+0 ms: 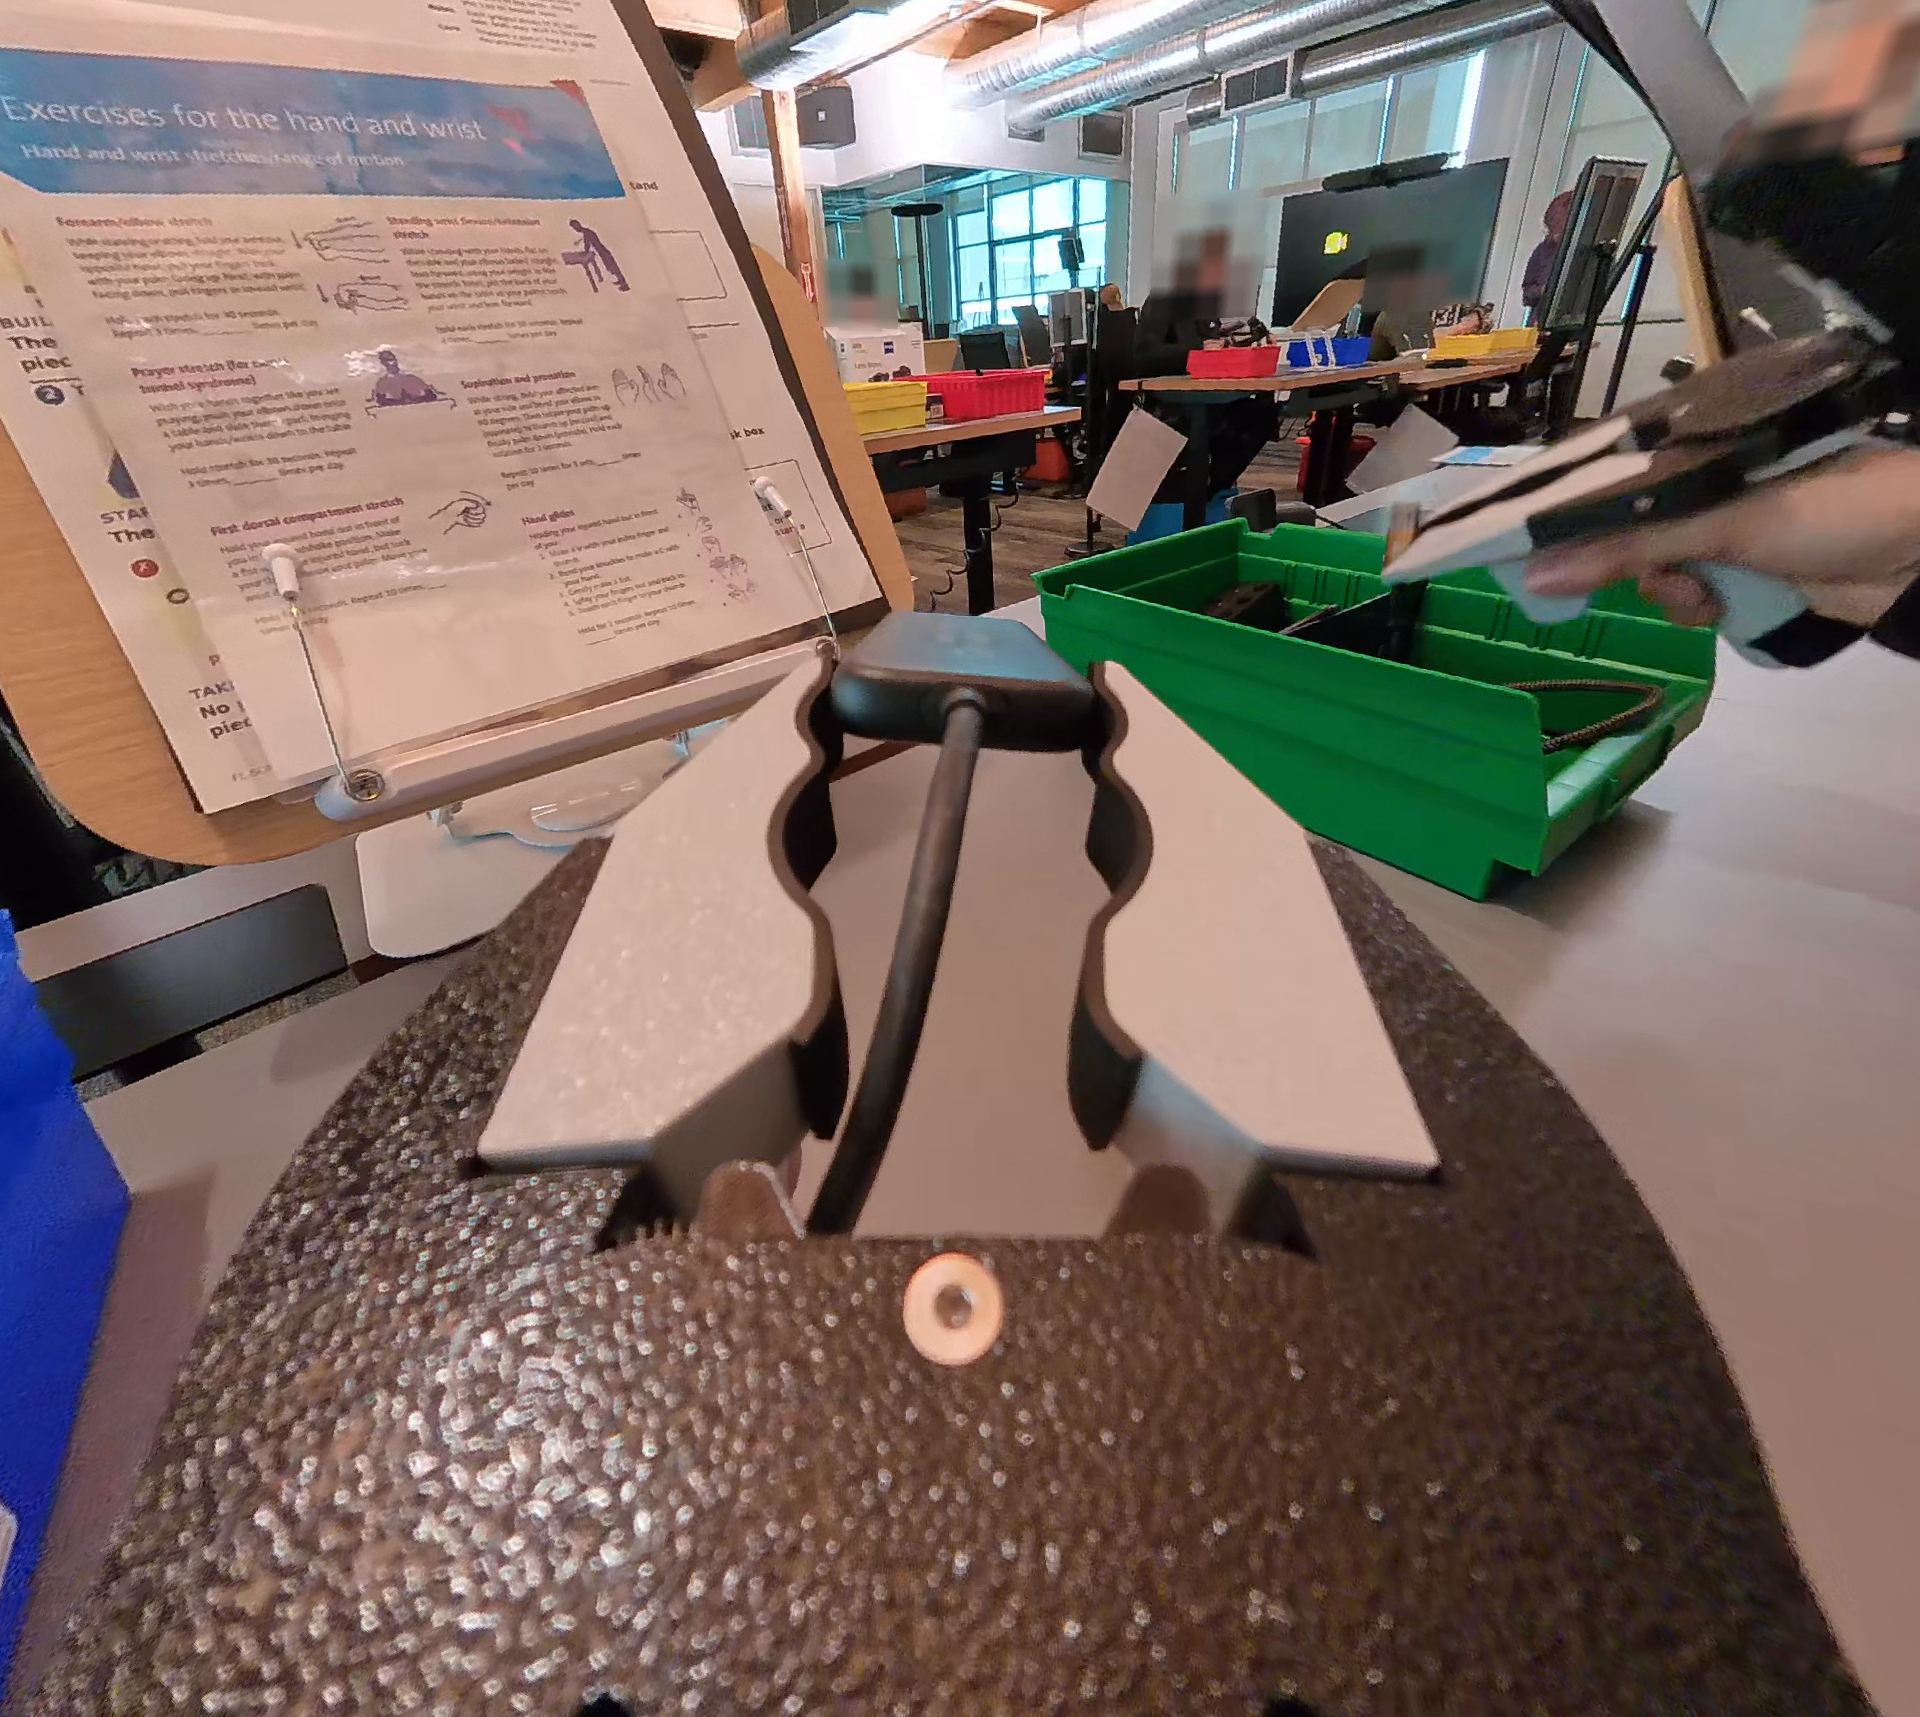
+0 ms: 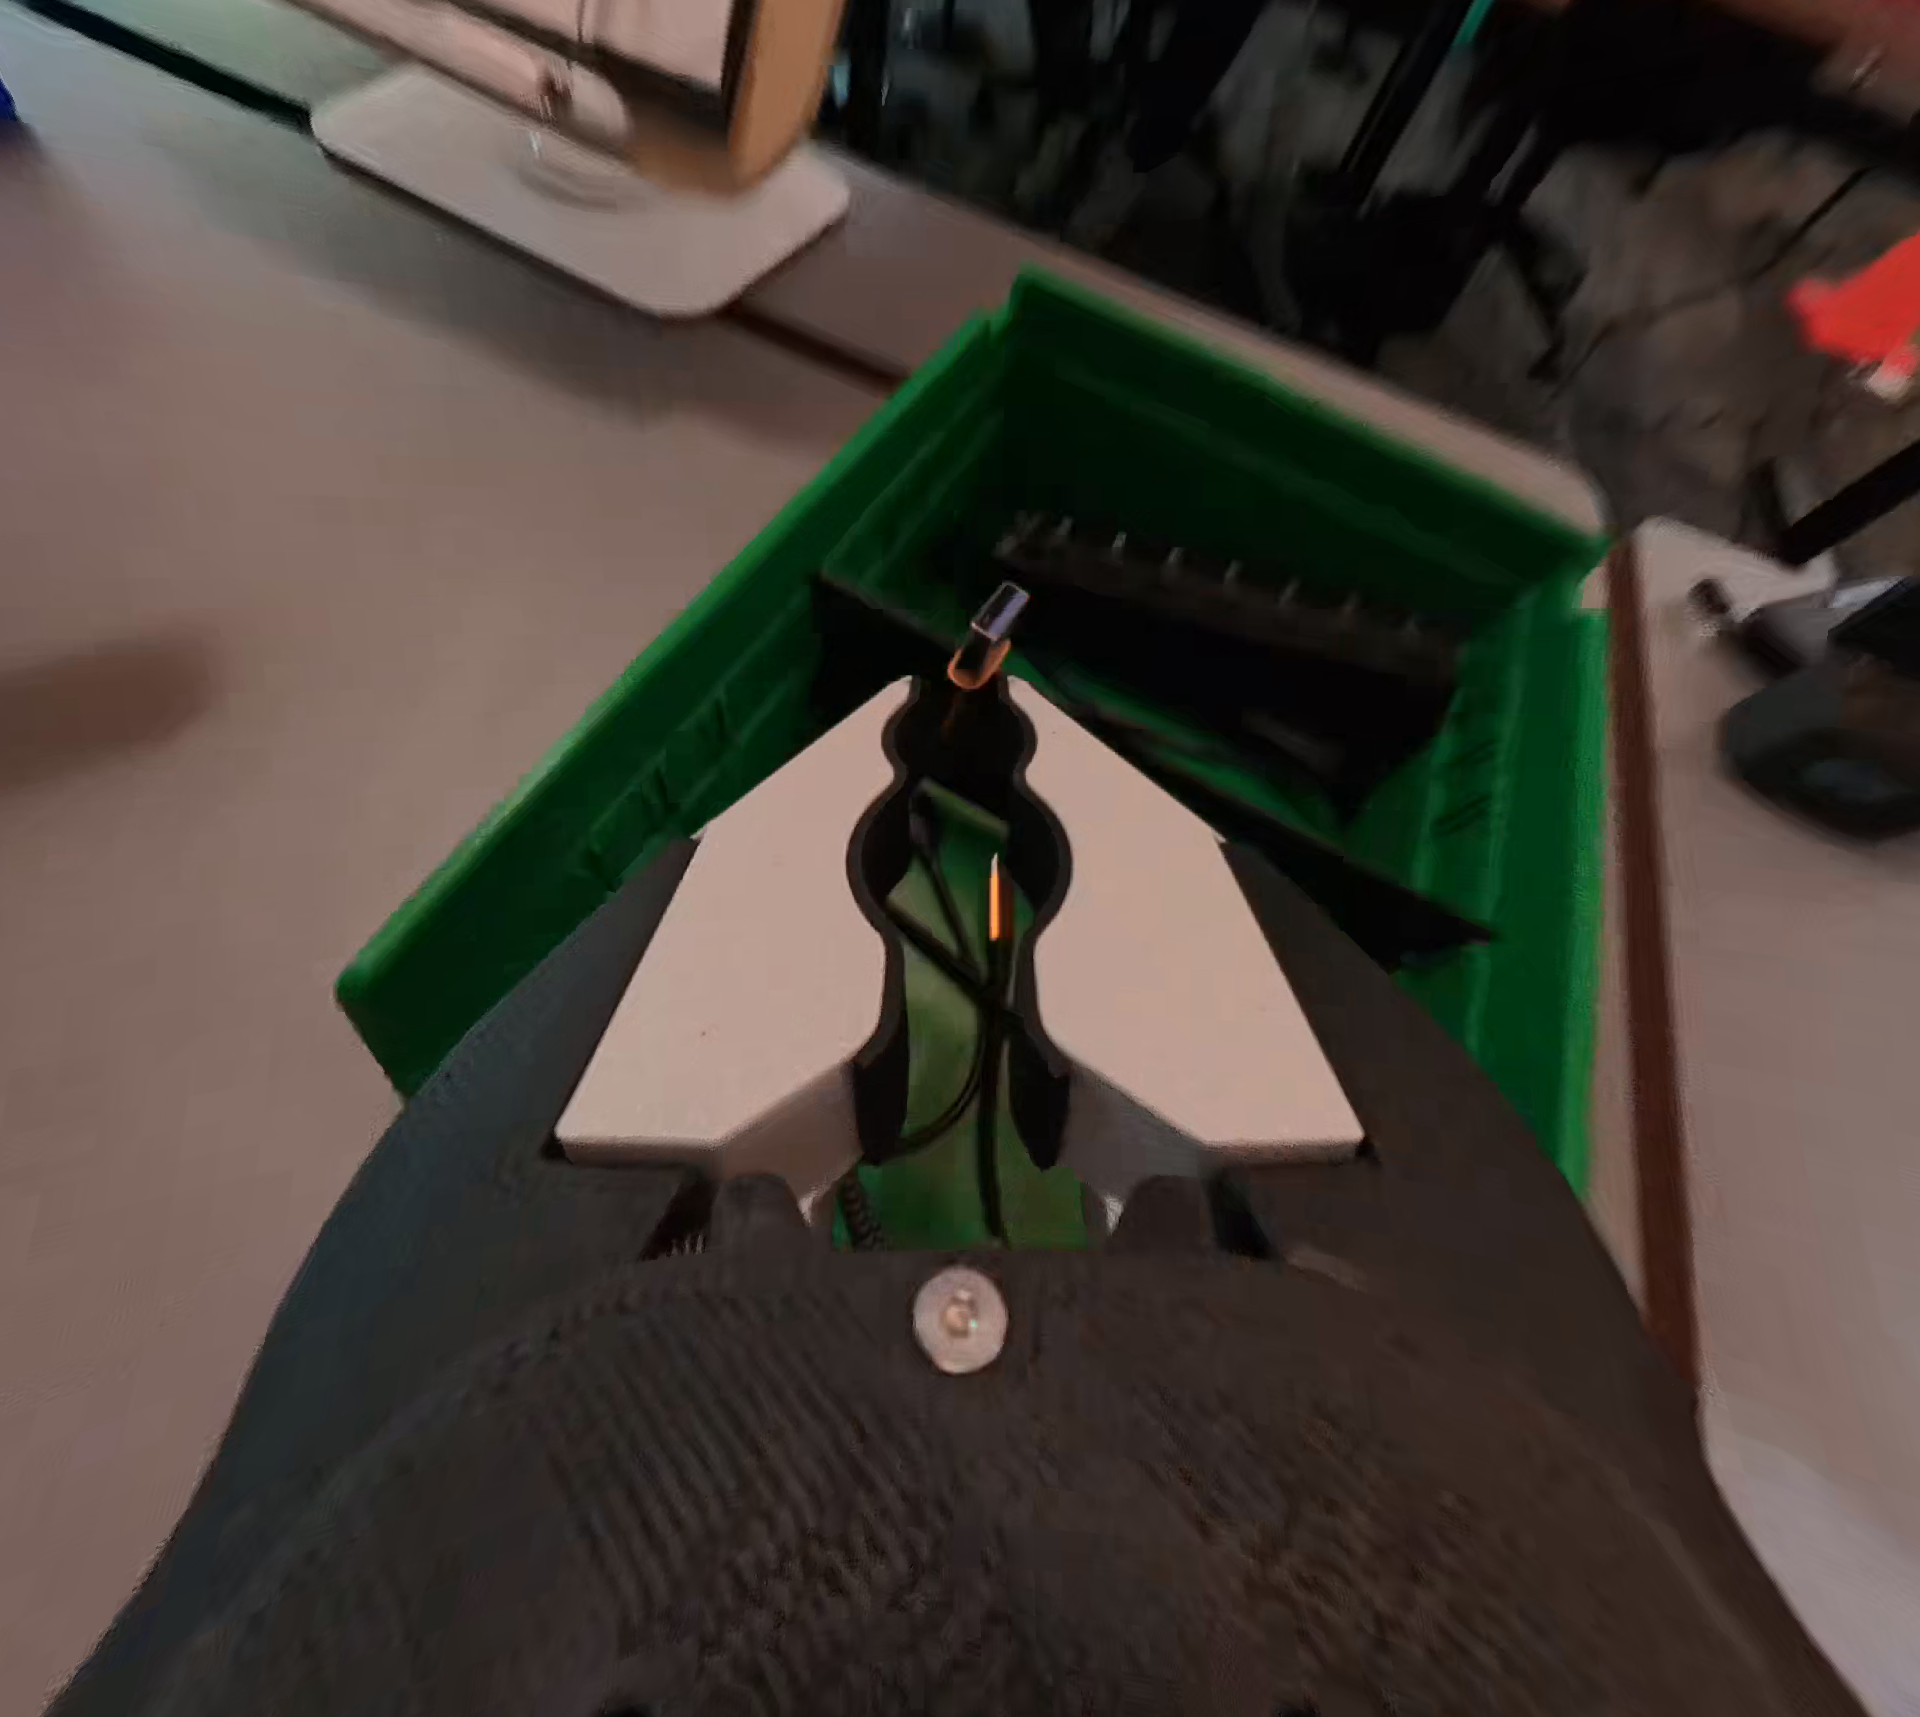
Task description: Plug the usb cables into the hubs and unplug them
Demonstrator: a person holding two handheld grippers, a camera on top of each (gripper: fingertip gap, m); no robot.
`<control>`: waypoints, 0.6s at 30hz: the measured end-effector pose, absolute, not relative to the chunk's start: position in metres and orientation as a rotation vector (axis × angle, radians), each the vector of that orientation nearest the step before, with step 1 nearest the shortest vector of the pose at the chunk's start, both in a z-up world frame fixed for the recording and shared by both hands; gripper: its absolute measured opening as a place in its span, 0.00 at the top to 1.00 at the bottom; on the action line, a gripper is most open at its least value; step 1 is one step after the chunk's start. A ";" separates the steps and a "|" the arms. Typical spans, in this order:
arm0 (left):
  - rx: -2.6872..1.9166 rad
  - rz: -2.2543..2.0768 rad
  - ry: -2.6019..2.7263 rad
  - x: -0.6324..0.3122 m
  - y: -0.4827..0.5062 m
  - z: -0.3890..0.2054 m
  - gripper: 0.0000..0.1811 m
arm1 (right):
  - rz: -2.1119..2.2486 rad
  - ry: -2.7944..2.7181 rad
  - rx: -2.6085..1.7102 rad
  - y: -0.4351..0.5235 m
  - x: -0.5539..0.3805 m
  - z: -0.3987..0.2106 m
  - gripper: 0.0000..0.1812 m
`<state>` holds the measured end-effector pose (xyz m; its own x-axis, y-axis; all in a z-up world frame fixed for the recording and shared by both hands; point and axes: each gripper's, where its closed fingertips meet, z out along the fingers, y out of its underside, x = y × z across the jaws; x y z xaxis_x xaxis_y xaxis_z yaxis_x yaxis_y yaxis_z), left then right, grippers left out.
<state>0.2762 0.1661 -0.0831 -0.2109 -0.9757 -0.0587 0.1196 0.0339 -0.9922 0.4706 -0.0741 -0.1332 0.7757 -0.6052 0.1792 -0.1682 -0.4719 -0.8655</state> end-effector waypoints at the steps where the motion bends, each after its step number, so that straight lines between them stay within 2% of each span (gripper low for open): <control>1: -0.979 -1.385 1.301 0.276 0.165 -0.084 0.75 | -0.570 0.615 -2.046 -0.076 0.472 -0.146 0.94; 4: -0.978 -1.384 1.310 0.277 0.164 -0.085 0.75 | -0.491 0.735 -2.162 -0.090 0.472 -0.184 0.92; 7: -0.983 -1.387 1.311 0.277 0.164 -0.086 0.75 | -0.630 0.882 -2.213 -0.123 0.482 -0.192 0.78; 8: -0.986 -1.388 1.311 0.278 0.165 -0.087 0.75 | -0.679 0.922 -2.196 -0.134 0.485 -0.187 0.75; 10: -0.991 -1.395 1.309 0.278 0.165 -0.087 0.75 | -0.787 1.008 -2.133 -0.155 0.489 -0.172 0.62; 12: -0.983 -1.407 1.314 0.277 0.163 -0.087 0.75 | -0.882 0.997 -2.067 -0.163 0.487 -0.152 0.53; 15: -0.947 -1.448 1.355 0.276 0.153 -0.087 0.75 | -0.864 0.819 -2.033 -0.132 0.463 -0.130 0.40; 18: -0.825 -1.625 1.466 0.268 0.126 -0.086 0.75 | -0.461 0.352 -1.975 -0.034 0.388 -0.116 0.38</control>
<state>0.2684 0.1258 -0.0858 -0.4844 -0.8741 -0.0355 0.1250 -0.0290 -0.9917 0.3880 -0.0341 -0.1160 0.8836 -0.4386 0.1642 -0.0433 -0.4257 -0.9038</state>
